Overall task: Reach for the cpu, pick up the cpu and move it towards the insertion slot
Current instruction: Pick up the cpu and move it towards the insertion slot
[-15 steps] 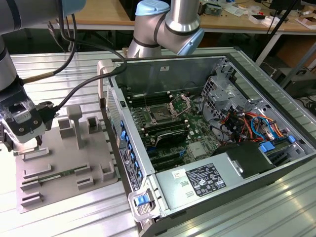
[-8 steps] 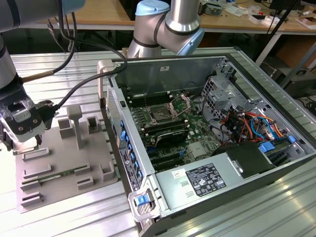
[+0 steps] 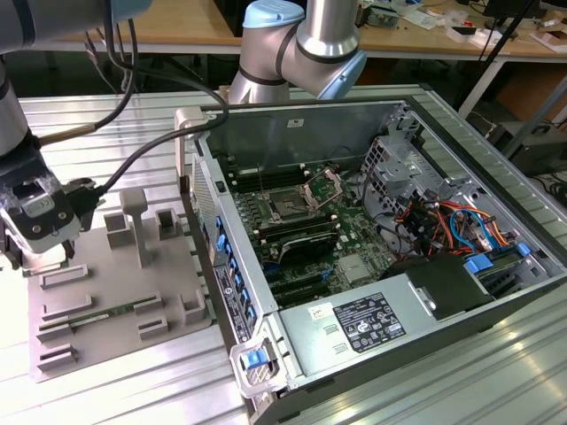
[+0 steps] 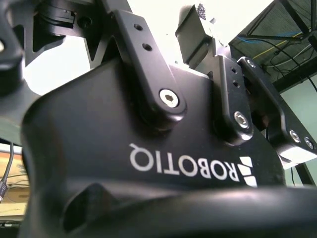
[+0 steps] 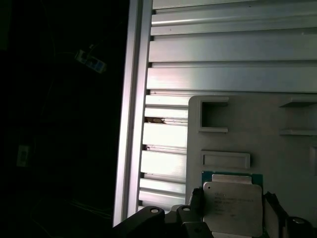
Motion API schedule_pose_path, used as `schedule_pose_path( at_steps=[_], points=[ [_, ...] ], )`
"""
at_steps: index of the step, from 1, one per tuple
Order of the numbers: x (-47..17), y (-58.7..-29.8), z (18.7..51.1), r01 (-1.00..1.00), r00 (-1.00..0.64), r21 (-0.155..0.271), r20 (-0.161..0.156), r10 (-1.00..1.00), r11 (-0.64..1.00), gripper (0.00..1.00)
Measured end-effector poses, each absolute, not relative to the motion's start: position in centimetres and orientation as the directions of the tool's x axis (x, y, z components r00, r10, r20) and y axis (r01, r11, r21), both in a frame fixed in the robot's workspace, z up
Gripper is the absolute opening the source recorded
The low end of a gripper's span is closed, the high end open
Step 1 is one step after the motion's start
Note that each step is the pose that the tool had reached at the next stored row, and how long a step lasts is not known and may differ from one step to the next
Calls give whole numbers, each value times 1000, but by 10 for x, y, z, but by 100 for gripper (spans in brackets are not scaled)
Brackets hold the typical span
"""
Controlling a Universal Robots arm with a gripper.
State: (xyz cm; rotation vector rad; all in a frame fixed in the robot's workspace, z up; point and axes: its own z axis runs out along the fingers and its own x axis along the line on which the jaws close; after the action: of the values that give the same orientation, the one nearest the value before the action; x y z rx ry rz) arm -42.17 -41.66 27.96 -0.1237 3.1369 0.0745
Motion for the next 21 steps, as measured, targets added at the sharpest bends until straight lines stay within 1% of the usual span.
schedule_pose_path(
  at_steps=[21],
  points=[
    [-422, -417, 285, -79, -997, 48, -3, -79, 996, 55]
  ],
)
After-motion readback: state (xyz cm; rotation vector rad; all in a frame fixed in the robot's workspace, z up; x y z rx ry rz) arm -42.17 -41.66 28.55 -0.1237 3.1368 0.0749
